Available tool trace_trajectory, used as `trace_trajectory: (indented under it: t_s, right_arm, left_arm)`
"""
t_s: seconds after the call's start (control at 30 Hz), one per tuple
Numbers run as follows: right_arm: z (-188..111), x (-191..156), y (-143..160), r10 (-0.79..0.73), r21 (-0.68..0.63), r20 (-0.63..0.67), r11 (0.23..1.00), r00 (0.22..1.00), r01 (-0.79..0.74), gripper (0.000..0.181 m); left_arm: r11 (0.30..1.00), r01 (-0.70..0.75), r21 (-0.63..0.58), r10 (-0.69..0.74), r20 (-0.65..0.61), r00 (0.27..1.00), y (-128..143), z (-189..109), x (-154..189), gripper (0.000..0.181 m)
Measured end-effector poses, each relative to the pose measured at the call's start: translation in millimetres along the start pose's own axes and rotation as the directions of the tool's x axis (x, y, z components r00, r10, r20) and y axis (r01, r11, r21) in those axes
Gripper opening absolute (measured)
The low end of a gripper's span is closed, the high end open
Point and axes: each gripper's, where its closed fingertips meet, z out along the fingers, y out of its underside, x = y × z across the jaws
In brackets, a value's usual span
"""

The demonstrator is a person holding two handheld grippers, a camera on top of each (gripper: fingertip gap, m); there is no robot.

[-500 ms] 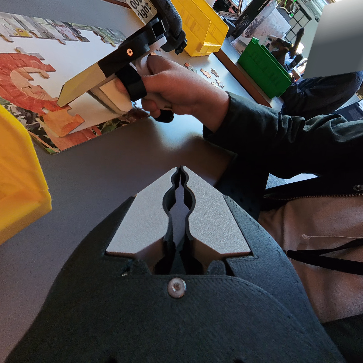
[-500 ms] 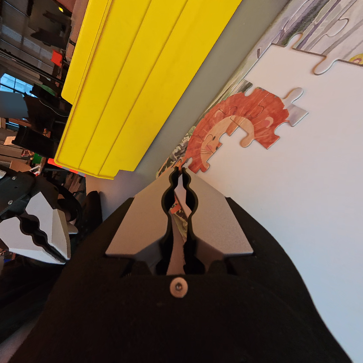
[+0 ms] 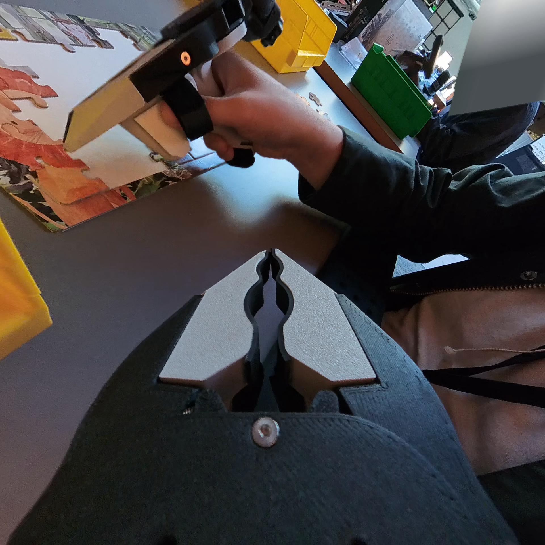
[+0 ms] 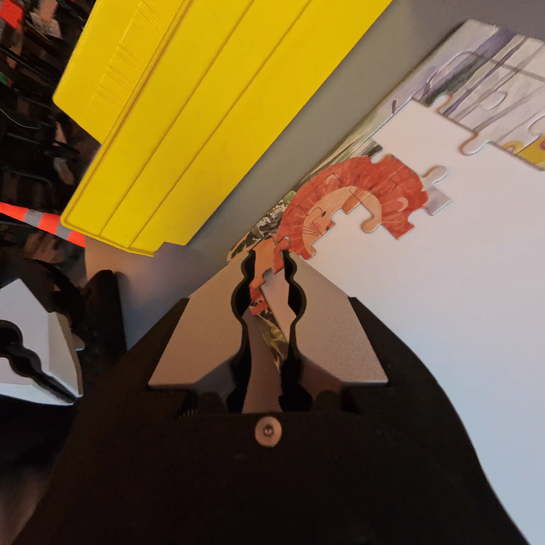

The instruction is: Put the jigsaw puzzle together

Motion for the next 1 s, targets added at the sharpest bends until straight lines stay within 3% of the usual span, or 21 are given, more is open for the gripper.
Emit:
trace_trajectory:
  t_s: [0.1, 0.2, 0.33, 0.43, 1.0]
  right_arm:
    - [-7.9, 1.6, -4.0, -0.089, -0.012, -0.057, 0.996, 0.994, 0.089, 0.023]
    - [-8.3, -14.6, 0.9, -0.259, -0.048, 0.027, 0.964, 0.965, 0.260, 0.028]
    - [-4.5, -7.0, 17.4, -0.561, -0.135, -0.033, 0.822, 0.827, 0.553, 0.031]
    - [-0.5, -6.1, 23.6, -0.679, -0.166, -0.057, 0.729, 0.732, 0.664, 0.031]
    - [4.8, -3.7, 25.1, -0.604, -0.164, -0.038, 0.790, 0.796, 0.591, 0.020]
  left_arm:
    - [1.000, 0.002, -0.005, -0.002, -0.001, 1.000, 1.1, 0.5, 0.3, 0.000]
    - [1.000, 0.005, -0.012, -0.005, -0.003, 1.000, 2.8, 1.1, 0.3, 0.000]
    - [1.000, 0.011, -0.020, -0.011, -0.004, 1.000, 5.5, 1.6, -0.4, 0.000]
    - [1.000, 0.014, -0.025, -0.014, -0.003, 1.000, 7.1, 1.7, -1.1, 0.000]
    - [0.999, 0.012, -0.038, -0.013, -0.010, 1.000, 8.8, 6.5, -0.8, 0.000]
